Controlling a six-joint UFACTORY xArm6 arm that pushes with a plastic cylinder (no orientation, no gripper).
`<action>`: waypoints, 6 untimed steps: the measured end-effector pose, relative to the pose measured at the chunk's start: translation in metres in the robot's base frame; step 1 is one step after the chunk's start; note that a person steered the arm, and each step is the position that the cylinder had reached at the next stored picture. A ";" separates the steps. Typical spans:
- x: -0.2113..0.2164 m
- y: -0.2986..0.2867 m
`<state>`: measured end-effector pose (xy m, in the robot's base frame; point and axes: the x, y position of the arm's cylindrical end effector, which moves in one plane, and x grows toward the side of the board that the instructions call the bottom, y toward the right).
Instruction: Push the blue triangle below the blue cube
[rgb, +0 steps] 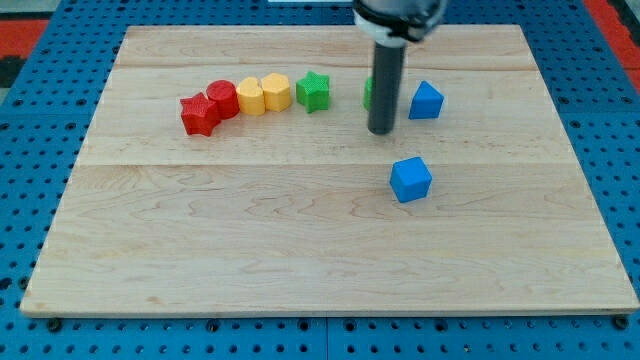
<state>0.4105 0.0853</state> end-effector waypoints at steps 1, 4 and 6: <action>0.020 0.047; -0.071 0.136; -0.085 0.087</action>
<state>0.3256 0.1720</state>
